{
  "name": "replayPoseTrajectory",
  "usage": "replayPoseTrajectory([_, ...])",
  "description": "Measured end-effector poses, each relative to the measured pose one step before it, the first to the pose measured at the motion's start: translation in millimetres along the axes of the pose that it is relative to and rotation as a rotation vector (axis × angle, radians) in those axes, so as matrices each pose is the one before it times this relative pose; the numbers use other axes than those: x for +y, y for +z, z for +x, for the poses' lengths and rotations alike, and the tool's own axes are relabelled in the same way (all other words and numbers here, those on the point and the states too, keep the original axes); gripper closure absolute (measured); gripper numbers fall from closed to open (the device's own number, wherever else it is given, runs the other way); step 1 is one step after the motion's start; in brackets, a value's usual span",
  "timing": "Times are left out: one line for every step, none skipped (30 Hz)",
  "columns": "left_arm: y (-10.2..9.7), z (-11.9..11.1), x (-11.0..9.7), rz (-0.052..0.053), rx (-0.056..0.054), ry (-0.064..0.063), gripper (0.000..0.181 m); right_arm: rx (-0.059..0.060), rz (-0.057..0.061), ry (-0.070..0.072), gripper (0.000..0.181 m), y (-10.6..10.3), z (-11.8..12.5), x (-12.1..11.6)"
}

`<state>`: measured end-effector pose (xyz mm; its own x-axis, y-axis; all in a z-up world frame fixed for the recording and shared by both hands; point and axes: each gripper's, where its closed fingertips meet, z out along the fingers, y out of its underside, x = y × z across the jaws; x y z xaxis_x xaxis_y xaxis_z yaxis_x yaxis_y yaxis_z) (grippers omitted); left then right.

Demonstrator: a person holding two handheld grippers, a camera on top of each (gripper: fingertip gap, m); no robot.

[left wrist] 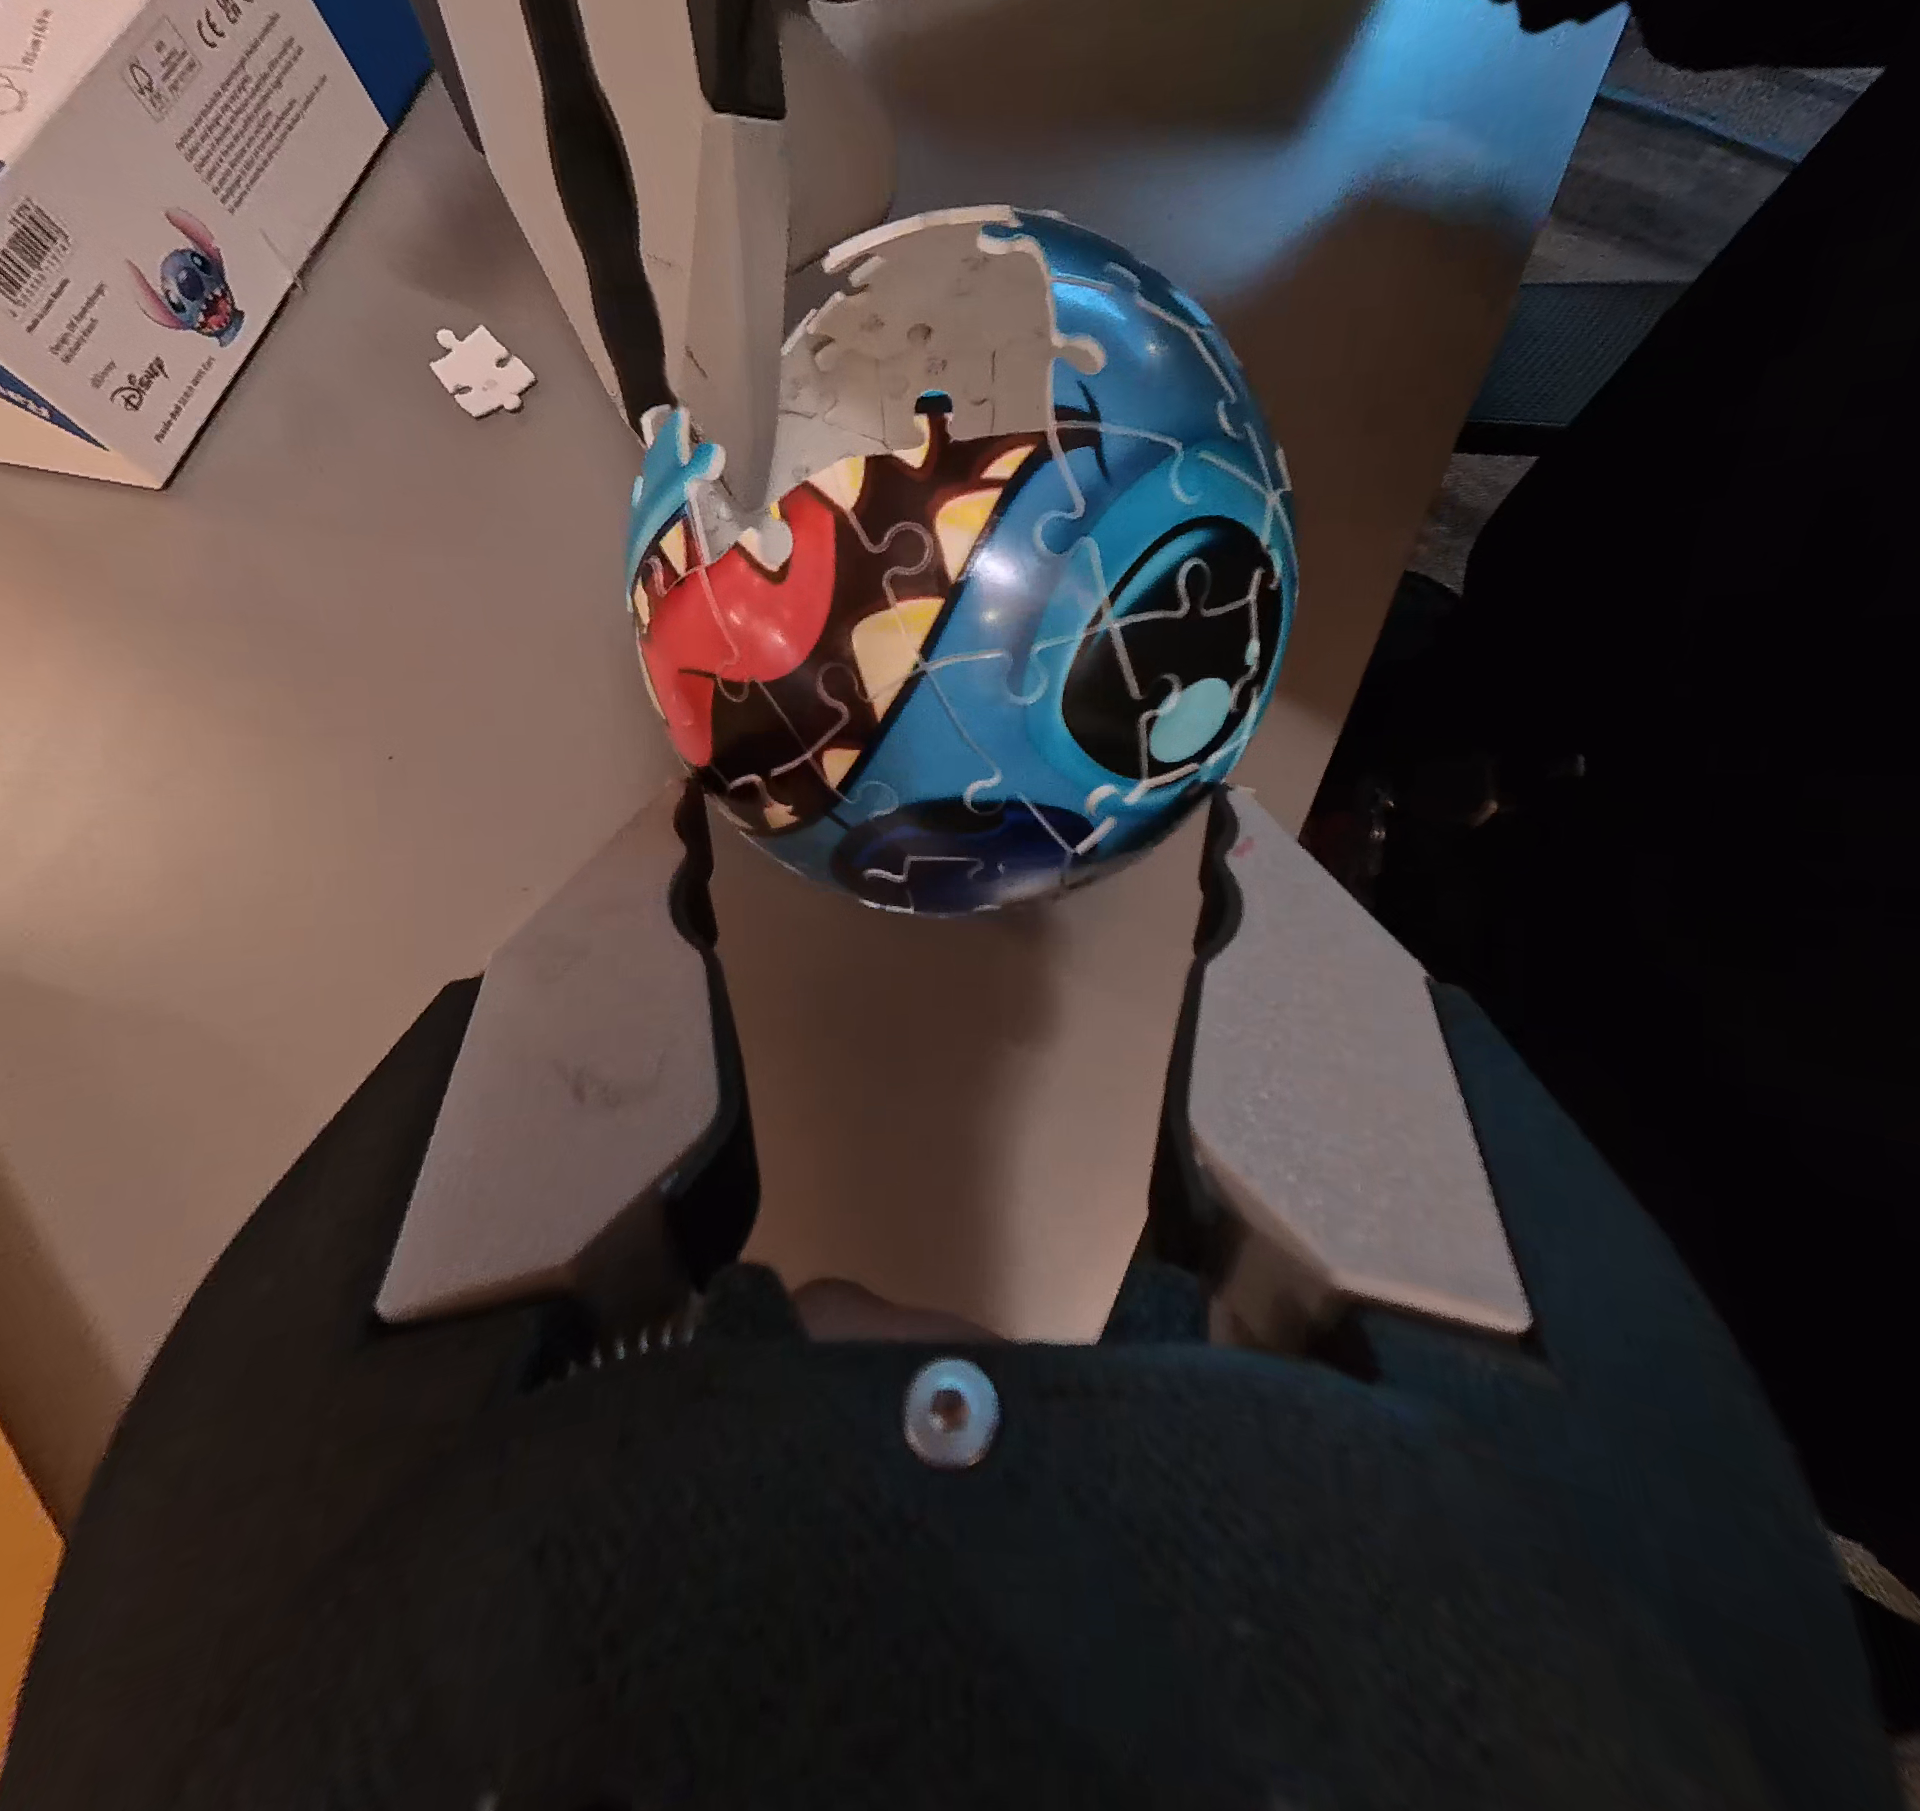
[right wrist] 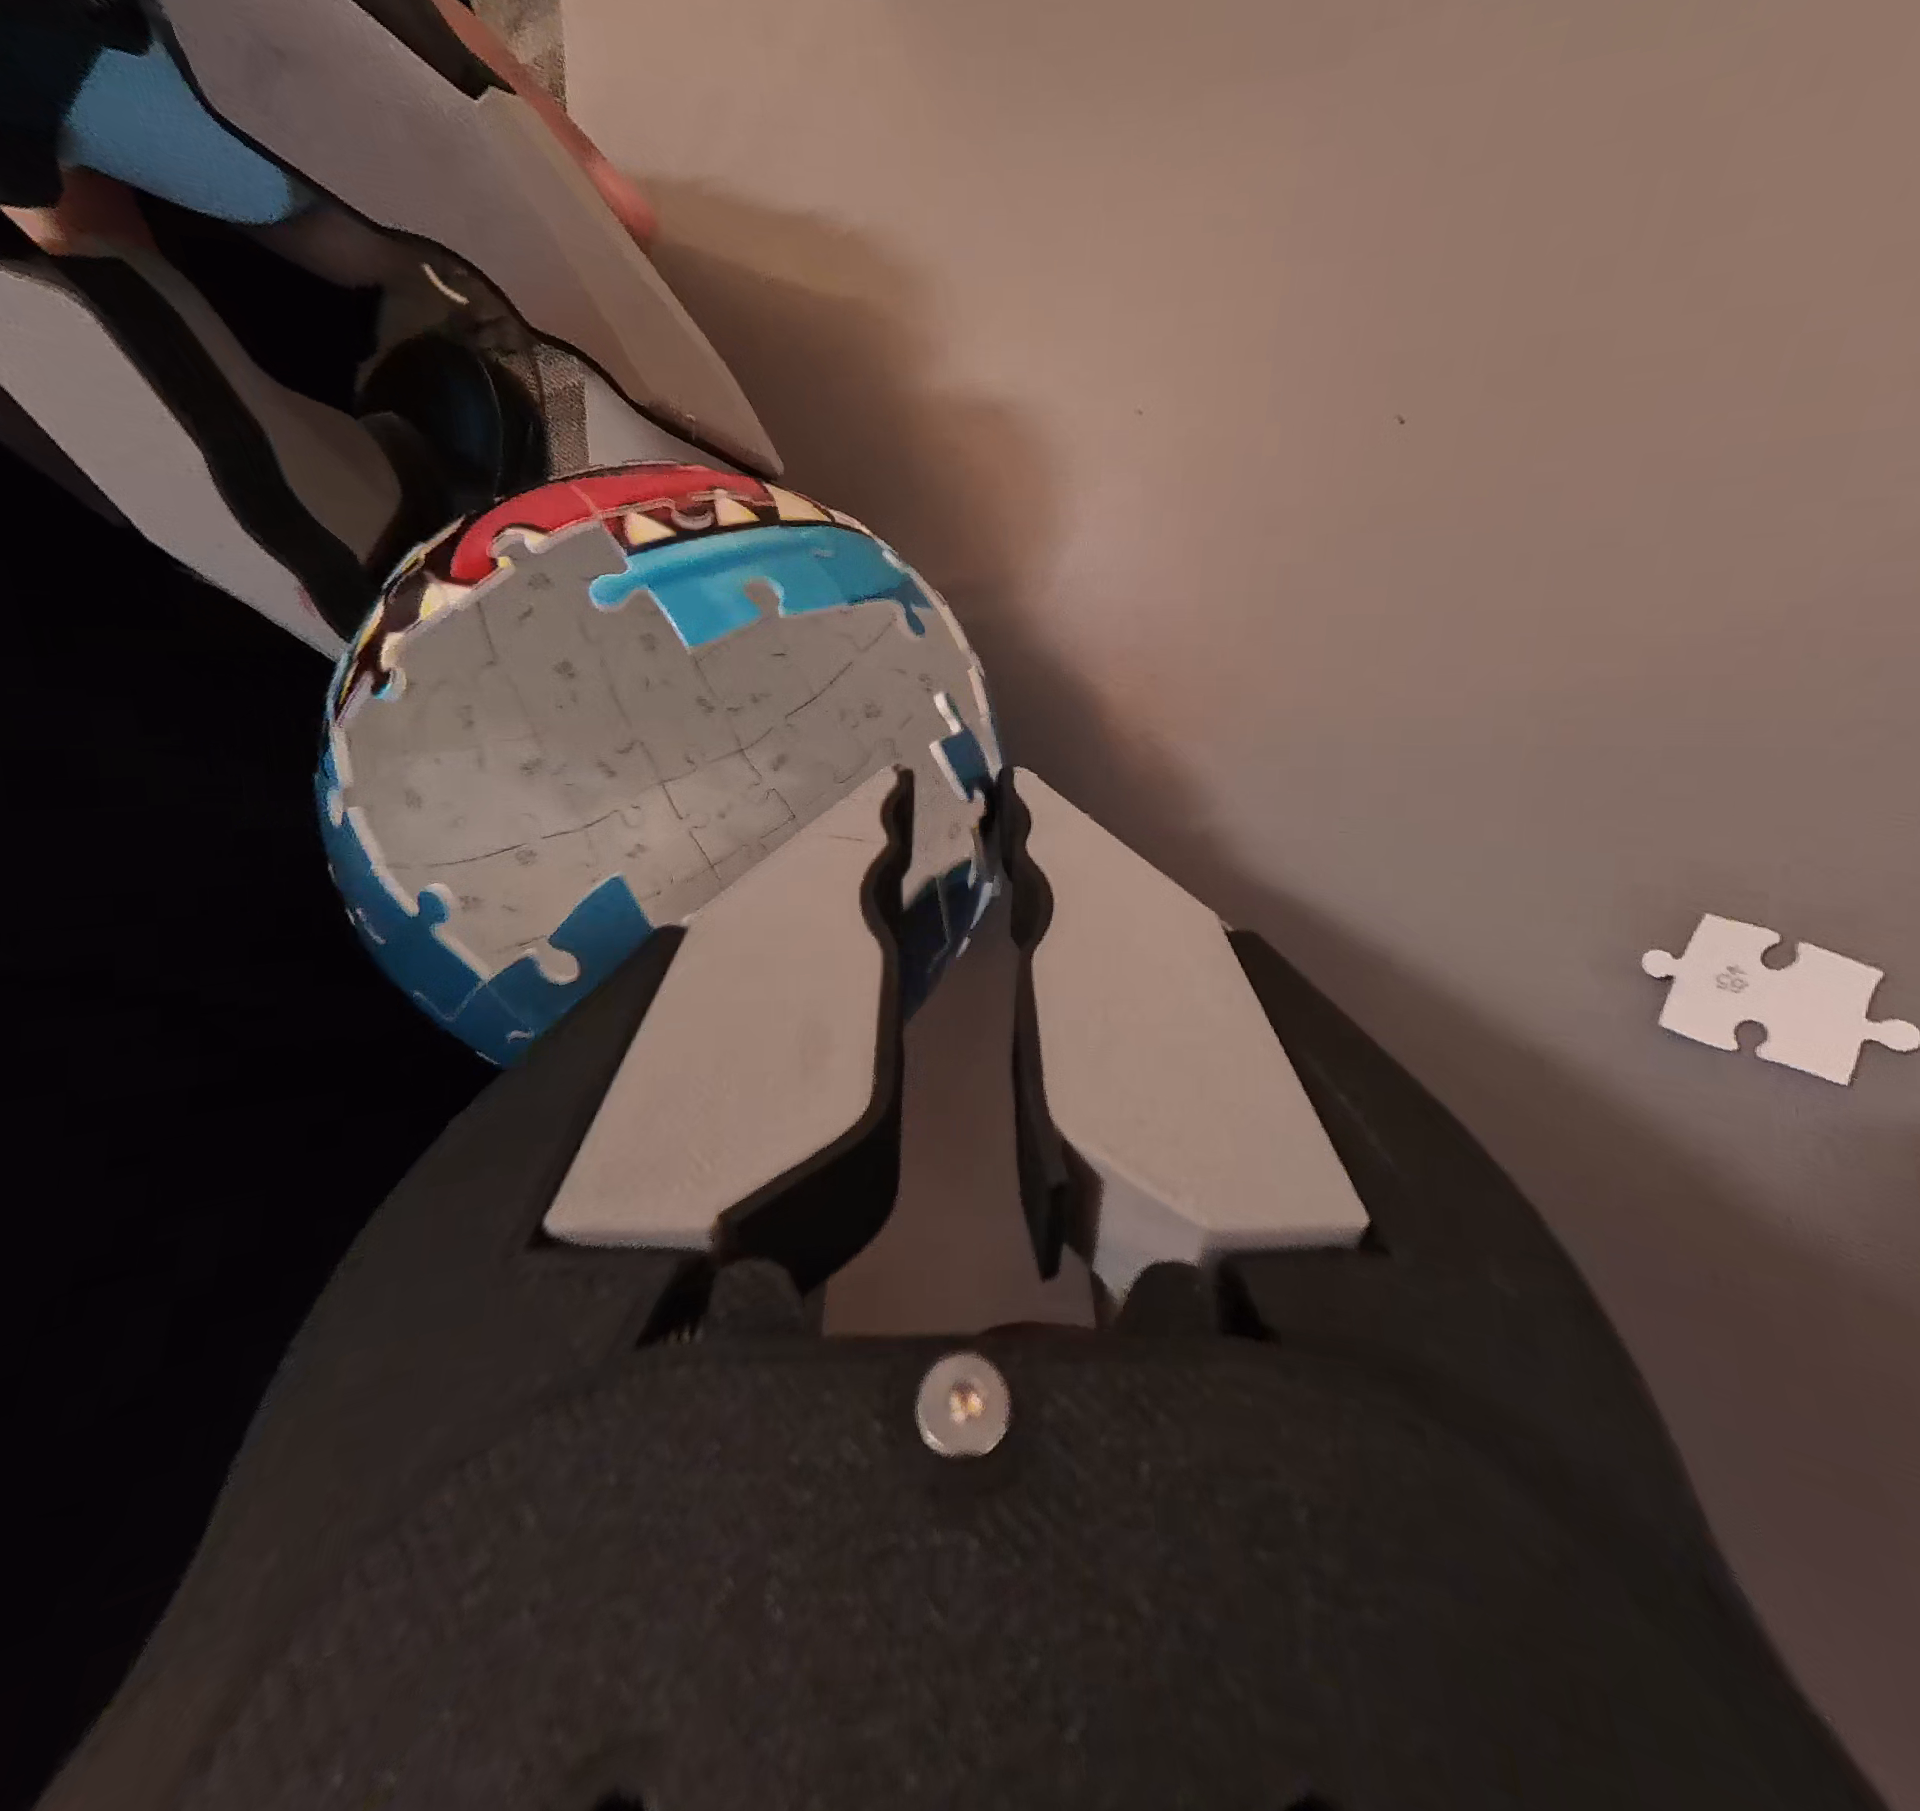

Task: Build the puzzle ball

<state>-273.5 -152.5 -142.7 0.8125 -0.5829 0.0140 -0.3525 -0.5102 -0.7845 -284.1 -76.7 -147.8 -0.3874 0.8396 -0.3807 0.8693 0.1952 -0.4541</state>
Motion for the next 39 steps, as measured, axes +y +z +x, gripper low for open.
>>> replayPoseTrajectory([0.18, 0.24, -0.38, 0.0043, -0.0010, -0.0030, 0.088, 0.0190, -0.0053, 0.0048, 0.172, 0.13, 3.43, 0.86])
replayPoseTrajectory([0.31, 0.39, 0.11, 0.0034, 0.0003, -0.0038, 0.088, 0.0231, 0.0001, 0.0026, 0.179, 0.36, 3.80, 0.23])
replayPoseTrajectory([0.14, 0.10, 0.25, 0.0032, -0.0011, -0.0039, 0.088, 0.0046, 0.0025, 0.0003, 0.180, 0.30, 0.65, -0.17])
replayPoseTrajectory([-0.05, 0.21, 0.21, 0.0039, 0.0001, -0.0027, 0.088, 0.0009, -0.0001, -0.0023, 0.179, 0.13, -0.34, 0.03])
replayPoseTrajectory([-0.12, 0.19, 0.20, 0.0032, 0.0000, -0.0014, 0.089, 0.0033, -0.0028, -0.0059, 0.180, -0.13, -0.20, 0.19])
replayPoseTrajectory([-0.03, 0.17, 0.10, 0.0021, -0.0005, -0.0015, 0.089, 0.0043, -0.0047, -0.0026, 0.180, -0.06, -0.19, 0.00])
replayPoseTrajectory([0.08, 0.10, 0.08, -0.0015, -0.0022, -0.0011, 0.089, 0.0043, -0.0032, -0.0010, 0.180, -0.06, -0.29, -0.48])
replayPoseTrajectory([0.04, 0.07, 0.32, -0.0038, -0.0043, 0.0007, 0.089, 0.0027, -0.0014, -0.0001, 0.180, -0.30, -0.59, -0.51])
replayPoseTrajectory([0.22, 0.15, 0.38, -0.0046, -0.0072, 0.0055, 0.089, 0.0014, 0.0007, 0.0010, 0.180, -0.70, -0.66, -0.82])
replayPoseTrajectory([0.03, 0.01, 0.53, -0.0049, -0.0089, 0.0078, 0.089, 0.0021, 0.0027, 0.0015, 0.180, -0.97, -0.40, -0.93])
replayPoseTrajectory([0.21, 0.09, 0.35, -0.0046, -0.0076, 0.0037, 0.089, 0.0016, 0.0030, 0.0001, 0.179, -1.17, -0.50, -0.89])
replayPoseTrajectory([0.33, 0.13, 0.49, -0.0045, -0.0063, 0.0005, 0.090, 0.0027, 0.0047, -0.0009, 0.179, -1.17, -0.34, -1.10])
replayPoseTrajectory([0.43, 0.00, 0.08, -0.0021, -0.0053, -0.0007, 0.090, -0.0001, 0.0061, -0.0032, 0.179, -0.97, -1.09, -1.36])
replayPoseTrajectory([0.30, 0.00, -0.05, 0.0007, -0.0025, -0.0014, 0.090, -0.0069, 0.0054, -0.0061, 0.178, -0.46, -2.14, -1.18])
replayPoseTrajectory([0.00, 0.45, -0.63, 0.0059, 0.0018, -0.0021, 0.090, -0.0092, 0.0053, -0.0055, 0.176, -0.15, -2.13, -1.13])
replayPoseTrajectory([0.07, 0.44, -0.77, 0.0084, 0.0044, -0.0067, 0.090, -0.0087, 0.0094, -0.0009, 0.179, -0.02, -1.21, -1.60])
replayPoseTrajectory([0.22, 0.47, -0.64, 0.0084, 0.0054, -0.0090, 0.090, -0.0082, 0.0124, 0.0067, 0.179, -0.38, -0.07, -1.78])
replayPoseTrajectory([0.21, 0.43, -0.60, 0.0091, 0.0051, -0.0095, 0.090, -0.0058, 0.0106, 0.0102, 0.181, -0.66, 1.16, -1.31])
replayPoseTrajectory([0.26, 0.23, -0.33, 0.0070, 0.0021, -0.0091, 0.090, -0.0077, 0.0089, 0.0100, 0.181, -0.71, 0.99, -0.69])
replayPoseTrajectory([0.00, 0.14, 0.43, 0.0021, -0.0003, -0.0045, 0.090, -0.0055, 0.0036, 0.0062, 0.181, -0.33, 0.43, 0.20])
replayPoseTrajectory([-0.28, 0.22, 0.42, 0.0020, -0.0017, 0.0004, 0.090, -0.0012, 0.0037, -0.0011, 0.181, -0.16, -0.01, 0.28])
replayPoseTrajectory([-0.71, 0.73, 0.05, 0.0027, 0.0016, 0.0001, 0.091, 0.0010, 0.0036, -0.0005, 0.181, -0.35, -0.64, 0.05])
replayPoseTrajectory([-0.43, 0.63, 0.16, 0.0004, 0.0013, -0.0018, 0.091, 0.0015, 0.0031, 0.0024, 0.181, -0.28, -1.03, -0.06])
replayPoseTrajectory([-0.25, 0.43, -0.12, 0.0009, -0.0011, -0.0006, 0.092, 0.0034, 0.0024, 0.0012, 0.181, -0.08, -1.11, -0.04])
replayPoseTrajectory([0.07, 0.07, -0.25, 0.0009, -0.0023, -0.0011, 0.092, 0.0101, -0.0016, -0.0018, 0.181, 0.33, -0.37, 0.53])
replayPoseTrajectory([0.03, 0.09, -0.59, 0.0022, -0.0019, -0.0037, 0.092, 0.0198, -0.0054, -0.0047, 0.181, 0.76, 0.69, 1.05])
replayPoseTrajectory([0.05, 0.10, -0.27, -0.0014, -0.0027, -0.0033, 0.092, 0.0240, -0.0070, -0.0070, 0.181, 0.76, 0.68, 1.27])
replayPoseTrajectory([0.13, 0.10, -0.28, -0.0003, -0.0051, 0.0010, 0.092, 0.0238, -0.0024, -0.0110, 0.181, 0.10, 0.28, 0.26])
replayPoseTrajectory([0.02, 0.11, -0.38, 0.0018, -0.0064, 0.0043, 0.092, 0.0223, 0.0087, -0.0127, 0.181, -1.27, 0.47, -1.57])
replayPoseTrajectory([-0.05, 0.30, -0.15, 0.0011, -0.0062, 0.0028, 0.092, 0.0138, 0.0172, -0.0100, 0.181, -2.94, 0.37, -2.88])
replayPoseTrajectory([-0.15, 0.14, -0.10, 0.0012, -0.0056, 0.0006, 0.092, 0.0003, 0.0228, -0.0047, 0.181, -4.48, 0.03, -3.42])
replayPoseTrajectory([-0.18, 0.13, 0.11, 0.0004, -0.0060, 0.0019, 0.092, -0.0081, 0.0316, 0.0053, 0.181, -5.71, 0.61, -3.84])
replayPoseTrajectory([-0.59, 0.01, 0.45, -0.0002, -0.0065, 0.0029, 0.093, -0.0106, 0.0392, 0.0169, 0.181, -6.59, 2.06, -3.54])
replayPoseTrajectory([-1.25, 0.01, -0.14, 0.0047, -0.0063, 0.0025, 0.094, -0.0117, 0.0429, 0.0233, 0.181, -6.92, 3.45, -2.23])
replayPoseTrajectory([-1.67, 0.41, -0.43, 0.0070, -0.0033, 0.0019, 0.096, -0.0108, 0.0409, 0.0199, 0.181, -6.40, 4.65, -0.26])
replayPoseTrajectory([-2.19, 0.54, -0.58, 0.0109, -0.0015, 0.0044, 0.099, -0.0015, 0.0330, 0.0100, 0.181, -5.52, 6.99, 3.03])
replayPoseTrajectory([-2.87, 0.35, -0.91, 0.0151, -0.0029, 0.0042, 0.101, 0.0088, 0.0214, 0.0004, 0.181, -4.24, 9.05, 6.87])
replayPoseTrajectory([-3.05, 0.82, -0.09, 0.0144, 0.0012, 0.0069, 0.101, 0.0065, 0.0087, -0.0059, 0.181, -2.19, 9.05, 10.65])
replayPoseTrajectory([-3.12, 0.58, 0.74, 0.0141, 0.0035, 0.0095, 0.099, -0.0004, 0.0013, -0.0025, 0.181, 0.42, 7.59, 13.15])
